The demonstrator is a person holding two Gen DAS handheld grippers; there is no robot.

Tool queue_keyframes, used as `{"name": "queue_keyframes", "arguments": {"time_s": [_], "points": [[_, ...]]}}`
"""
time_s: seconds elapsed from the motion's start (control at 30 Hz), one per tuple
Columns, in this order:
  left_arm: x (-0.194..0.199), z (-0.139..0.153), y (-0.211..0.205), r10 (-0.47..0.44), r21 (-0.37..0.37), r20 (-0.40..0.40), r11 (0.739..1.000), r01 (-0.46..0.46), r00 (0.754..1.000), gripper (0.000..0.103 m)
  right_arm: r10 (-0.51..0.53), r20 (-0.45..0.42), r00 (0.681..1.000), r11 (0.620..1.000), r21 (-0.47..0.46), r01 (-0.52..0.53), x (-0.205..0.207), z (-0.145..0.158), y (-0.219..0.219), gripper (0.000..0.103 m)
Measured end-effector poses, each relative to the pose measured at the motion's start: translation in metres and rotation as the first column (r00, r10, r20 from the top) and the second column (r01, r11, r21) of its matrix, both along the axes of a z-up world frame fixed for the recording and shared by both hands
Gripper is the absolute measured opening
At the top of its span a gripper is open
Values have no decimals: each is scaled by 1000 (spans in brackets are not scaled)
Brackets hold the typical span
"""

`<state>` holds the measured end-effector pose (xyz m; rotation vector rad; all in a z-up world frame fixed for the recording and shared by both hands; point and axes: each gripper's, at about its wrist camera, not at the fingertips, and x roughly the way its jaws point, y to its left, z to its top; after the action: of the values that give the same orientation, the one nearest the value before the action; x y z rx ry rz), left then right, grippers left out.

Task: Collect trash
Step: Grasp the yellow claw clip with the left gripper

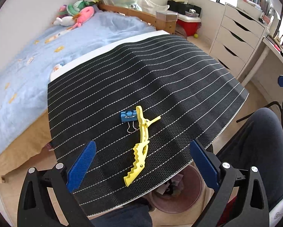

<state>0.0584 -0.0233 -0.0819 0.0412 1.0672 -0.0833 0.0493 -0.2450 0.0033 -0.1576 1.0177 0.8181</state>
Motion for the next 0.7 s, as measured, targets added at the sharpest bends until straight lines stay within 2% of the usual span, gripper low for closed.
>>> {"name": "queue_keyframes", "arguments": {"time_s": [0.1,0.13,0.27,0.33,0.4,0.67,0.7], "points": [[0,-7,0,0,8,-8,1000,1,1000,93,-1,-3,1000,1000,0,1,1,-1,0,99],[-1,-8,1,1,9,-11,1000,-1,1000,86,-1,-4,1000,1000,-1,1,1,-1,0,99],[1,-13,3,9,1,-23,1000,-9,1000,76,5,-11,1000,1000,-1,-5,1,-3,2,99],[1,-14,4,12,2,-26,1000,-12,1000,61,7,-13,1000,1000,0,-7,2,-4,3,99],[2,-16,5,12,6,-36,1000,-12,999,52,8,-15,1000,1000,-2,-8,3,-5,4,99],[4,-21,4,-2,-5,-59,1000,2,998,32,10,-18,1000,1000,-4,-10,3,-6,6,99],[4,-21,4,-4,-8,-63,1000,3,998,23,10,-20,1000,1000,-4,-10,3,-7,7,99]]}}
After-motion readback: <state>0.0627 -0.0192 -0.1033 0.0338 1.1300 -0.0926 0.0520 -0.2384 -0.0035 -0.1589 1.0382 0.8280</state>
